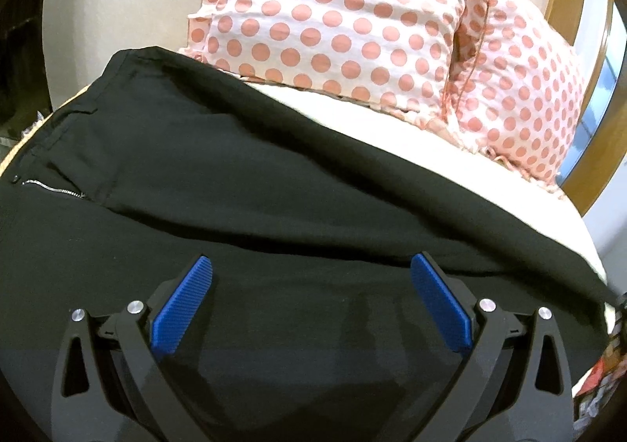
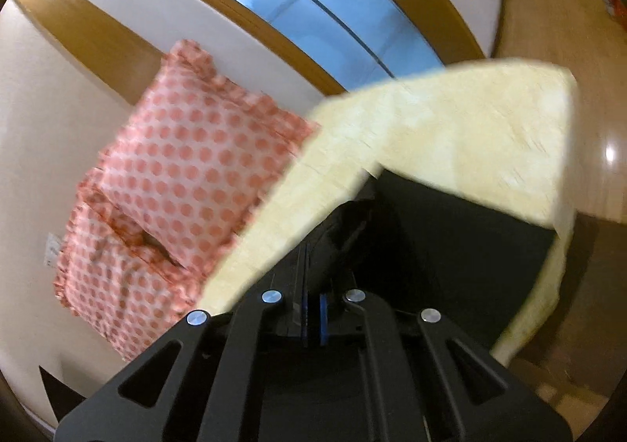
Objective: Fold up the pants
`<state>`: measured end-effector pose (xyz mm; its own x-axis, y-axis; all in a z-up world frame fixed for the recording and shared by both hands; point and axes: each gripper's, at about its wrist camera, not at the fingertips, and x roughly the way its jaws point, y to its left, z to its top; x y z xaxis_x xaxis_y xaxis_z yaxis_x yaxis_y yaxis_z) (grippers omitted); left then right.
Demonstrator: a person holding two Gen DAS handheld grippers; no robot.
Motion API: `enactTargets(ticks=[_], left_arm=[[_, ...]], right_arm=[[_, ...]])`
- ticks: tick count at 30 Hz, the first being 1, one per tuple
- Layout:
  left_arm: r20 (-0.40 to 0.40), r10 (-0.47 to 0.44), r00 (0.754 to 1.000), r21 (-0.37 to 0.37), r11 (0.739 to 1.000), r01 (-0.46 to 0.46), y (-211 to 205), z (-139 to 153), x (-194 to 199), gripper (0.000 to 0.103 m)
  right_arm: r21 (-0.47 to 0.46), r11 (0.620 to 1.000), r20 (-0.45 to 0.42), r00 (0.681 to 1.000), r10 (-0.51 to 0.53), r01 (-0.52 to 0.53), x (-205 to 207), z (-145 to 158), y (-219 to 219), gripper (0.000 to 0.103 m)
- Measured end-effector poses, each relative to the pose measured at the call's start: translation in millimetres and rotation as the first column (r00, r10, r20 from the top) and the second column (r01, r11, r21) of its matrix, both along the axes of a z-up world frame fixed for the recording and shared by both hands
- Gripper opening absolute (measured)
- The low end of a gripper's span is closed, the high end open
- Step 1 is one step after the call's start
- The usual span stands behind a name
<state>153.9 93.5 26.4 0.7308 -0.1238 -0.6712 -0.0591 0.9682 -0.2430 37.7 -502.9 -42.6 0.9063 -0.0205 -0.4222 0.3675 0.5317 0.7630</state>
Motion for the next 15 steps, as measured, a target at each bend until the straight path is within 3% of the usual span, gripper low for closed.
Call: enactTargets(ticks=[3,6,10,15], left_arm=[[0.028,-0.016,0.999,-0.094,0.995,0.019,15.7,7.5,-8.3,0.101],[0.130,-0.013,0.991,-0.175,0.984,0.036,38.8,18.5,-26.2,0.101],[0.043,0.097,0.994,-0.114,0.989,-0.092,70.5,38.1,-12.5,0.101],[-0.020,0.160,0.987,-0.070,0.984,-0.161,104.9,55.9,53.9,0.101]], right_arm=[[0.051,0.999,-0.044,0.999,-0.004,0.006,3.5,-19.9,-1.7,0.003],[0.029,1.000,-0.061,0.998,-0.006,0.008,6.6,-23.8,0.5,0.004],[0.008,1.000,-0.062,0.998,-0.004,0.004,7.7,-24.4,2.2,0.003],[0.019,1.000,-0.058,0.998,0.006,-0.005,8.0,-25.3,-0.3,0.003]])
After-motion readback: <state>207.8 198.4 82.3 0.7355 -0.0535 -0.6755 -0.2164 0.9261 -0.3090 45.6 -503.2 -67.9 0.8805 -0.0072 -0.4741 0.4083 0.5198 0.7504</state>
